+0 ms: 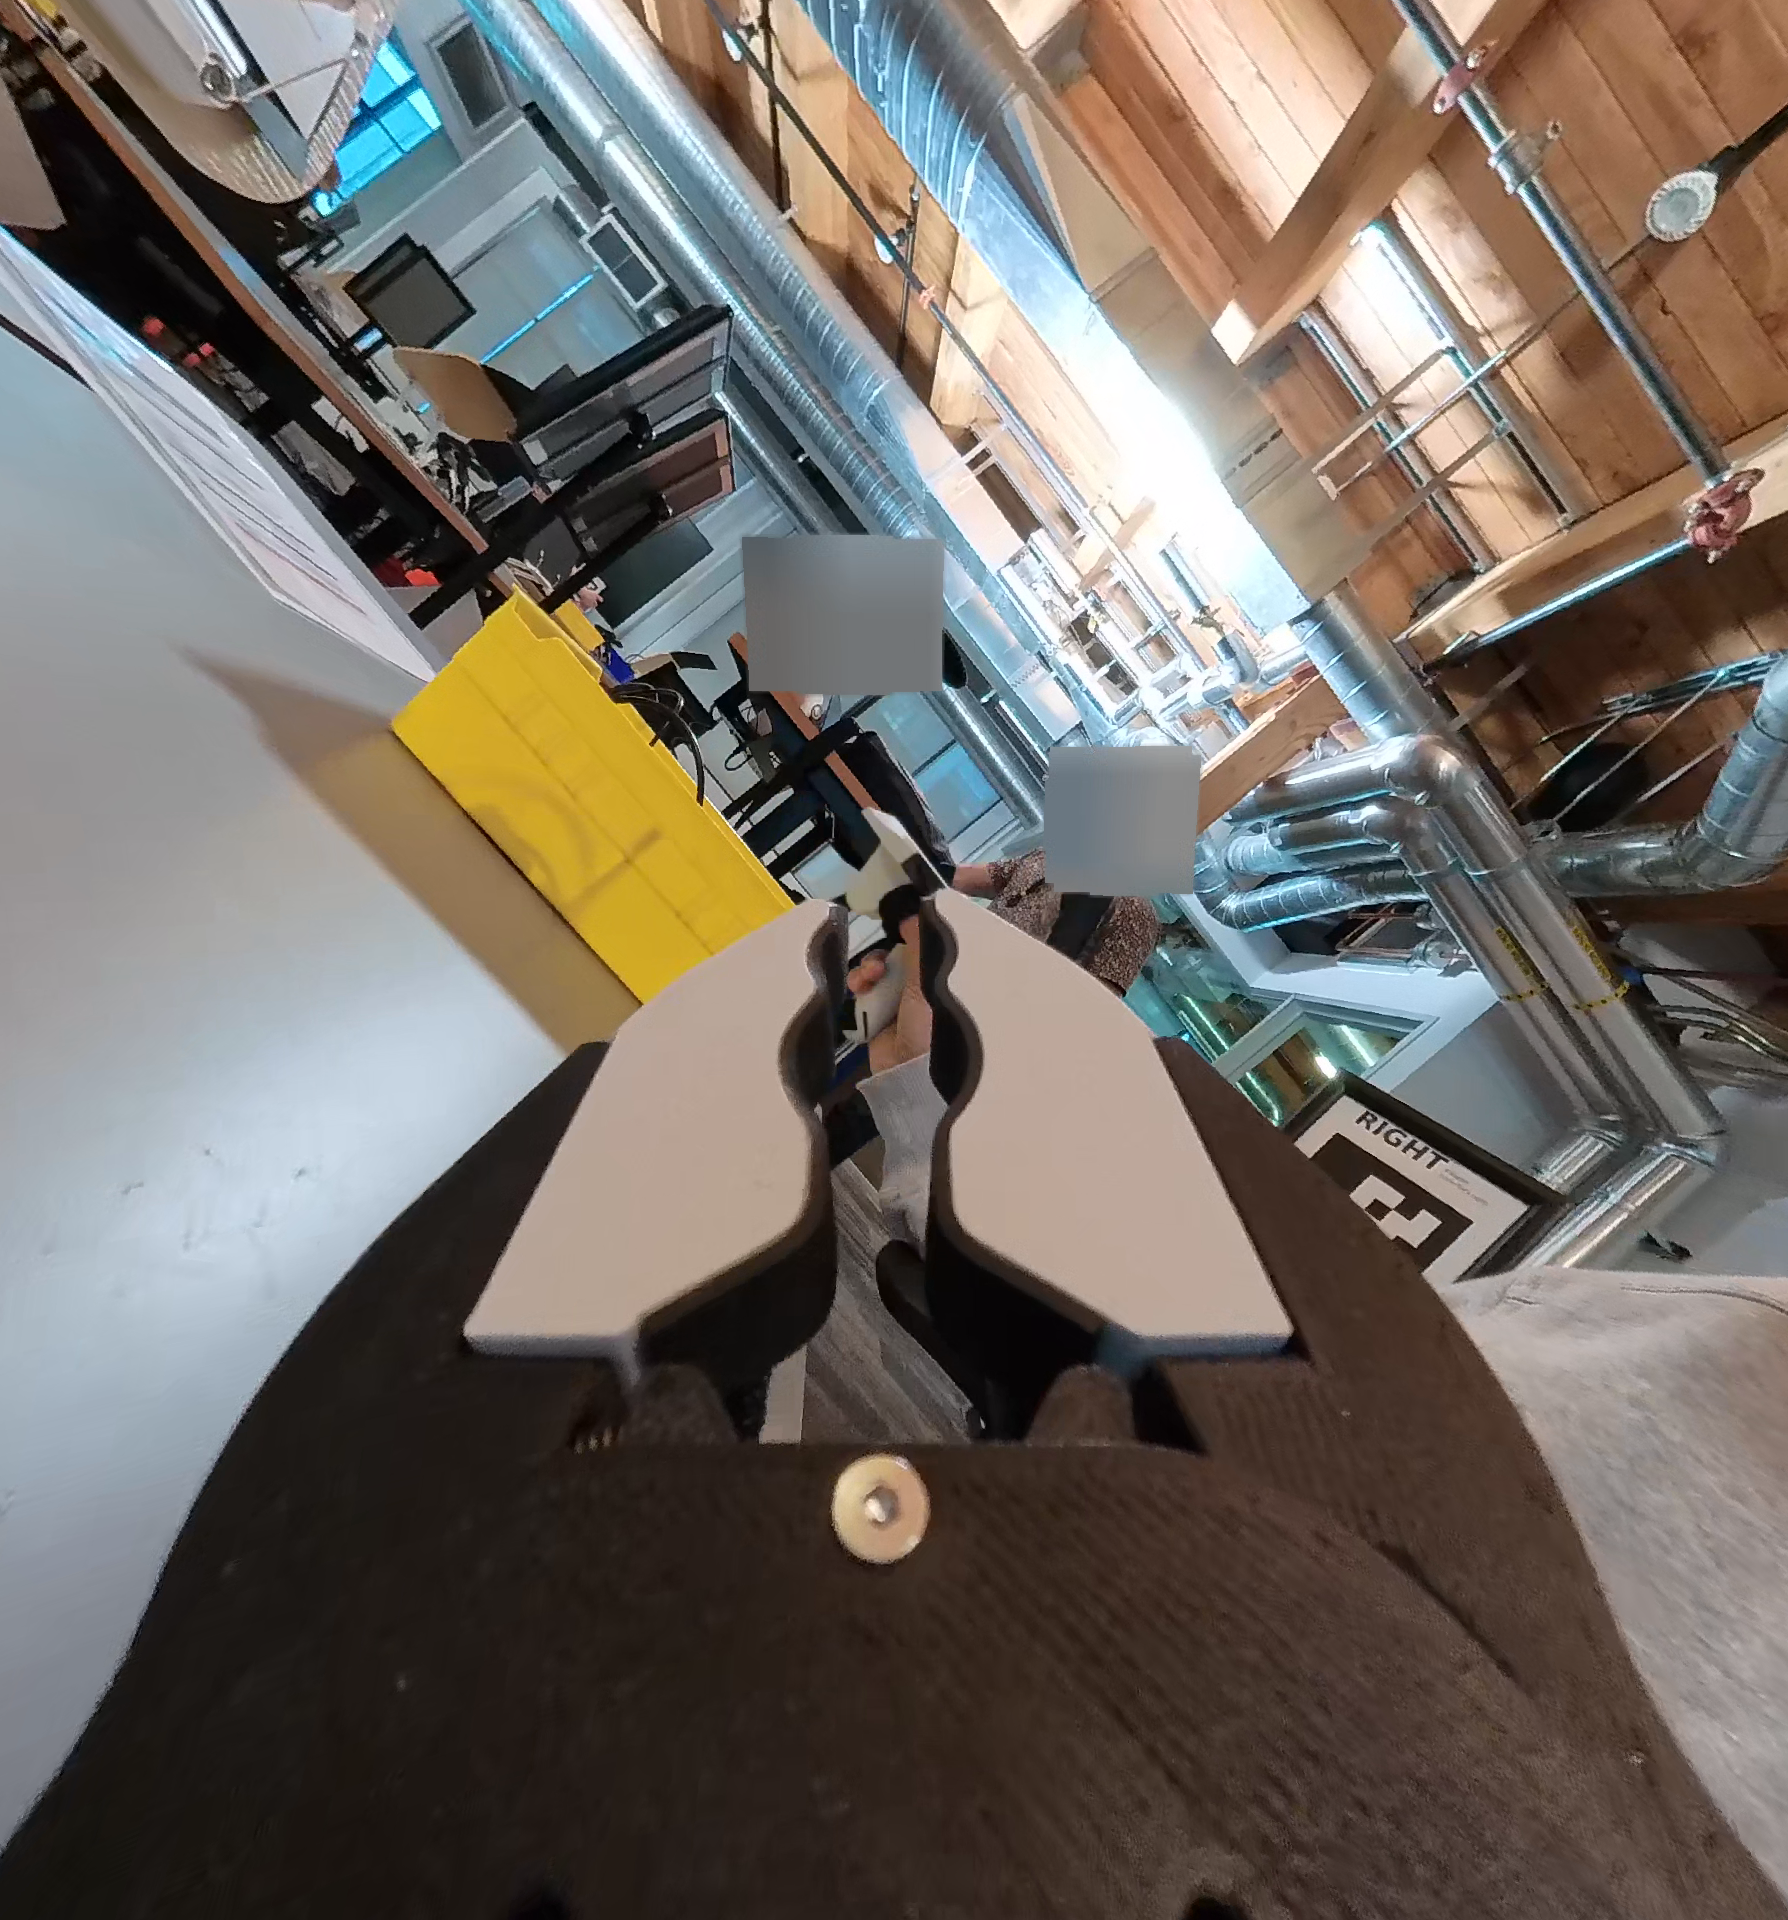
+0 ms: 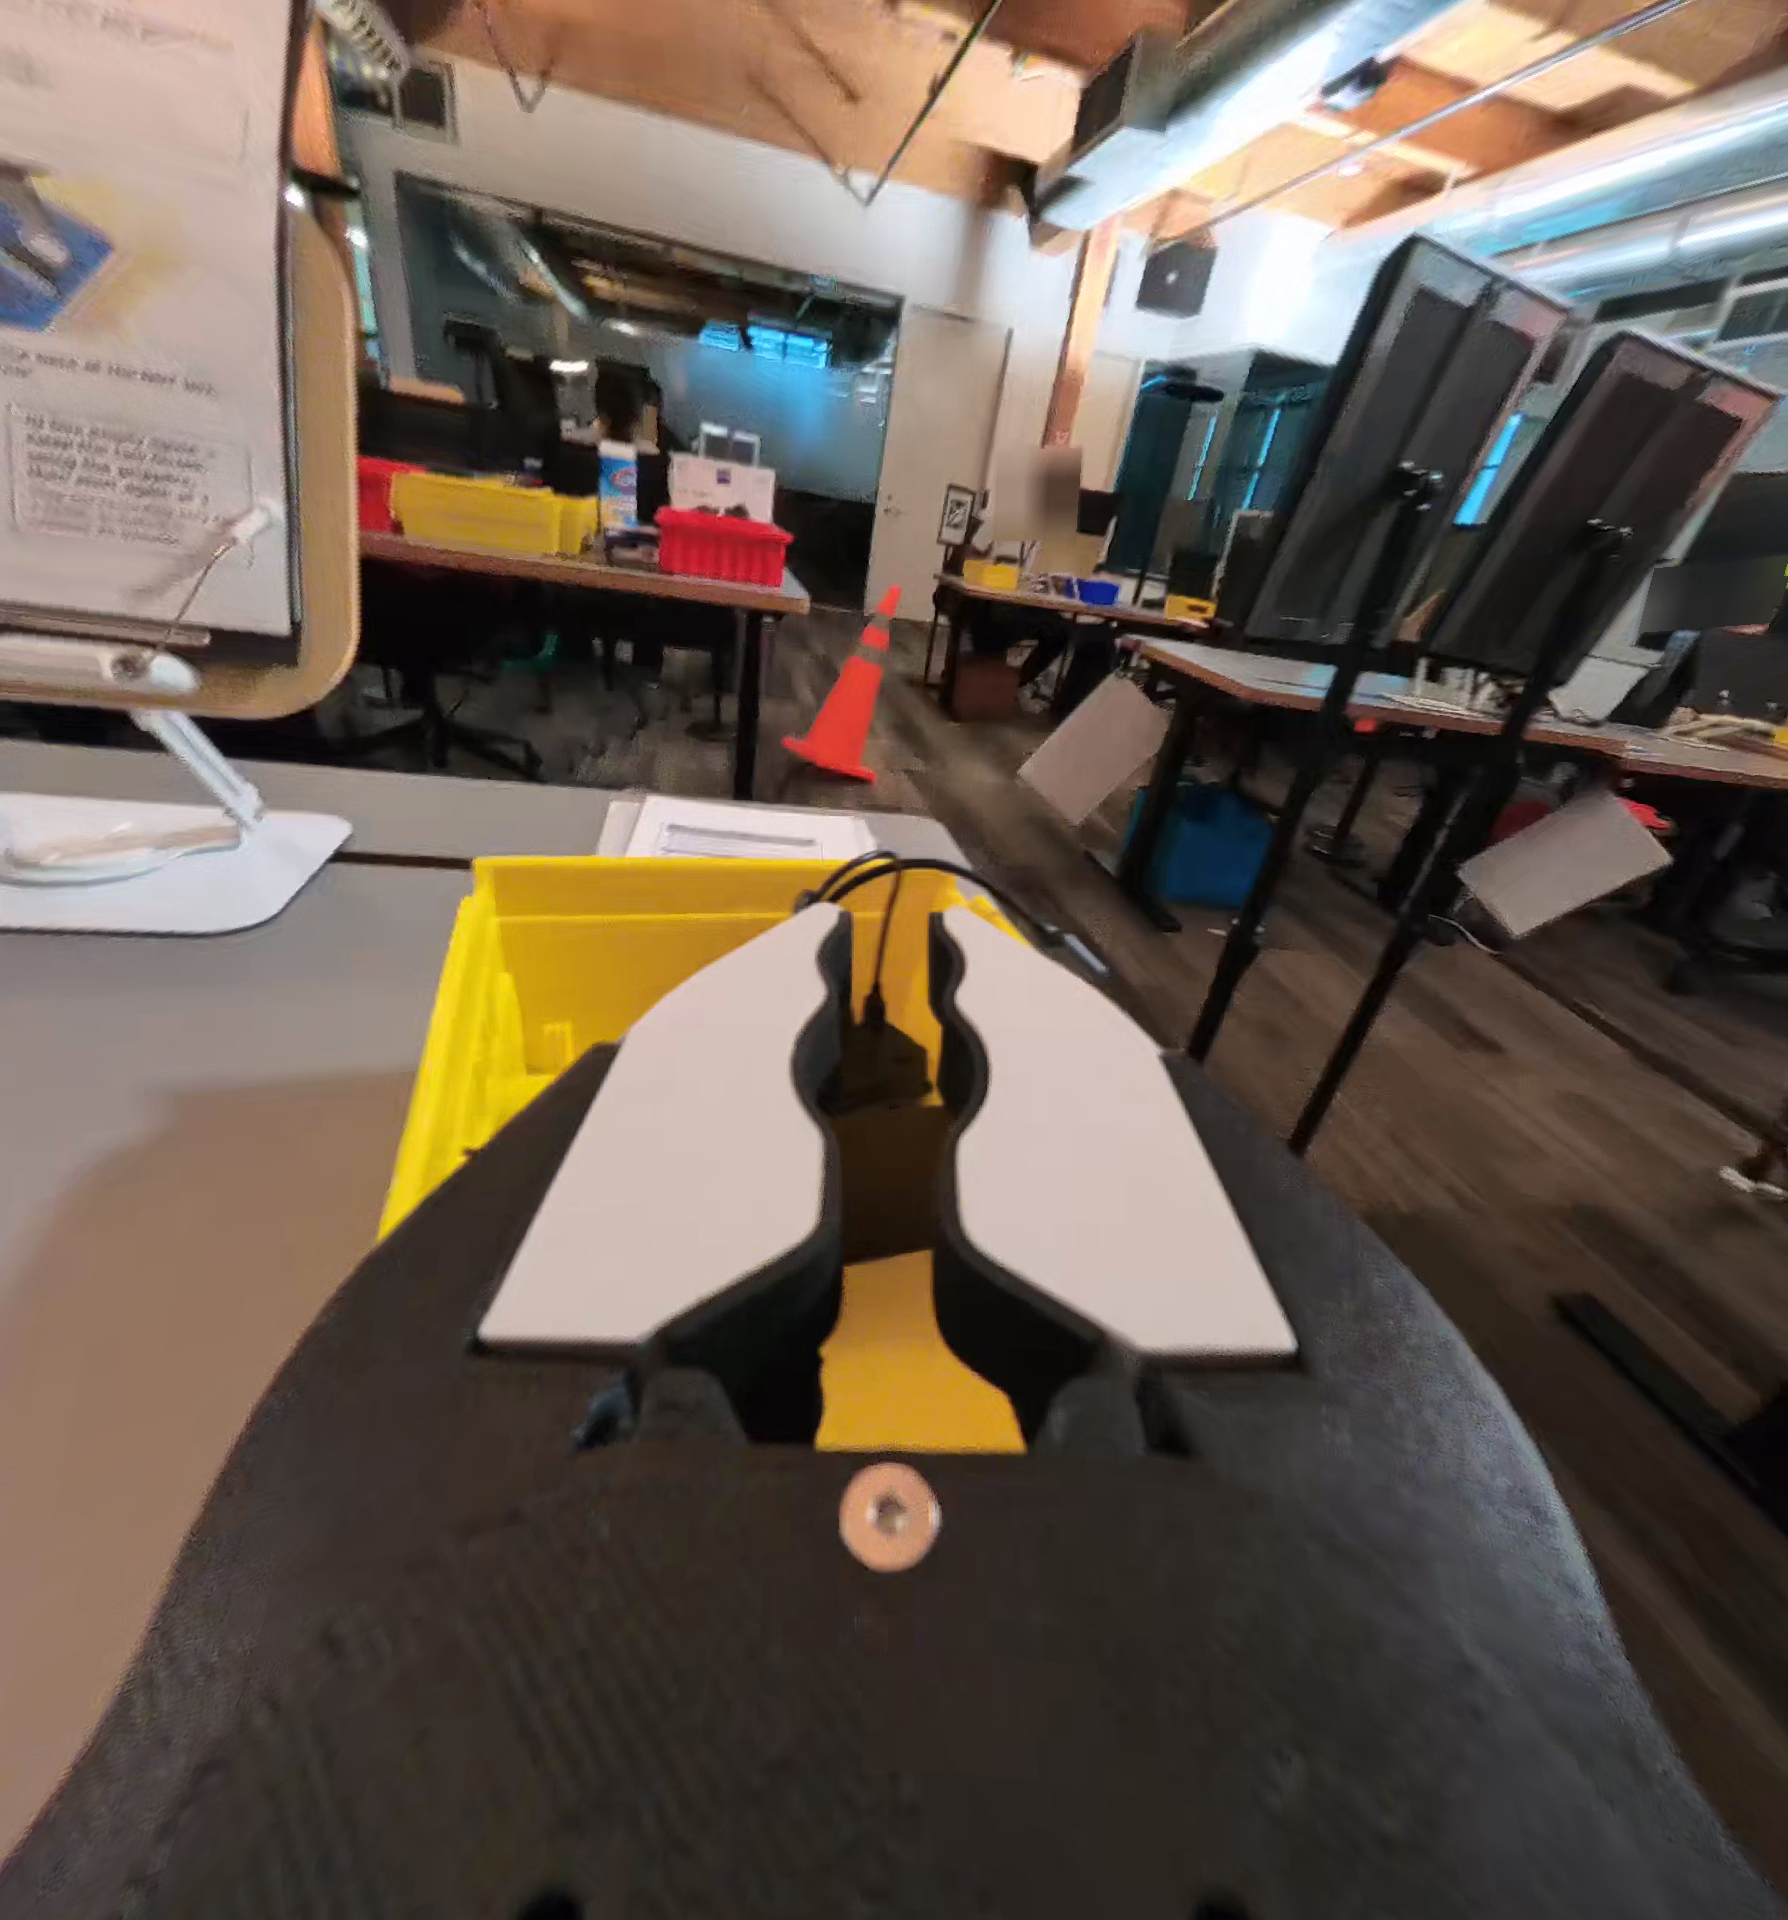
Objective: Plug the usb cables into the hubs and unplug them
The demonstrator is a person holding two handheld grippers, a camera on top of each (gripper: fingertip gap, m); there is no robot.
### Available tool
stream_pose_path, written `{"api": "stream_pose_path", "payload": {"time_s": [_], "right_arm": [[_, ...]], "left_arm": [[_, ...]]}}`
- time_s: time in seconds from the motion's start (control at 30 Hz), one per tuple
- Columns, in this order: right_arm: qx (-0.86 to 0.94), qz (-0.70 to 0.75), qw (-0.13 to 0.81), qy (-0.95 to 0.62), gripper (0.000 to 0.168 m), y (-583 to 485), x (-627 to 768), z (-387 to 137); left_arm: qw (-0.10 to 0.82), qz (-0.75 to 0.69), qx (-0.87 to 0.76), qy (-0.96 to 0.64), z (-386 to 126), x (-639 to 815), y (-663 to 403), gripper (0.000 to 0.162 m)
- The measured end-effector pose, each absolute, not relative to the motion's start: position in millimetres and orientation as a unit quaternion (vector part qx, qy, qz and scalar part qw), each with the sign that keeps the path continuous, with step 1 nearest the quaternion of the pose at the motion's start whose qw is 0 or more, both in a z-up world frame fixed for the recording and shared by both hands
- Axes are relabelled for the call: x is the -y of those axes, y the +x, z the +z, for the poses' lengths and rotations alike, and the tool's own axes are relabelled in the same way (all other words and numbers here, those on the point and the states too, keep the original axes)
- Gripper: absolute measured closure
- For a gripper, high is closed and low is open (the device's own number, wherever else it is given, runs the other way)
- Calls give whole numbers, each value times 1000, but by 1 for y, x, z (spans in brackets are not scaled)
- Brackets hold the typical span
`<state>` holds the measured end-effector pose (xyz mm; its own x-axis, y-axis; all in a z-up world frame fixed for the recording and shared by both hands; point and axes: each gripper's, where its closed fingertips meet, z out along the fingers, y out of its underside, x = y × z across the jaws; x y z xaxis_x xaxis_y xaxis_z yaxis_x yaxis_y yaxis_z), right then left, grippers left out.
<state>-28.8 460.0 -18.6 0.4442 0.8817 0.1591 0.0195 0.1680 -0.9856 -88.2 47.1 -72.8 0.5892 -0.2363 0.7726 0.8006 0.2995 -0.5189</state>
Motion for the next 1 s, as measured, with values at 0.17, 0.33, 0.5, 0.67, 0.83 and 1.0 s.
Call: {"api": "stream_pose_path", "payload": {"time_s": [0.17, 0.33, 0.5, 0.67, 0.83, 1.0], "right_arm": [[350, 317, 656, -588, 143, 12, -506, -22], [334, 311, 642, -616, 123, 43, -547, -54], [343, 348, 584, -649, 111, 45, -556, -90], [343, 332, 554, -682, 115, 44, -570, -109], [350, 393, 508, -681, 107, 27, -561, -115], [400, 357, 486, -690, 105, 20, -556, -130]], "left_arm": [[741, -355, 280, -496, -75, -64, -86, 148], [729, -378, 264, -506, -75, -84, -81, 148], [714, -405, 251, -513, -77, -105, -76, 148], [701, -422, 241, -521, -80, -117, -68, 148], [702, -420, 244, -521, -80, -115, -69, 148], [708, -407, 250, -520, -81, -110, -74, 148]]}}
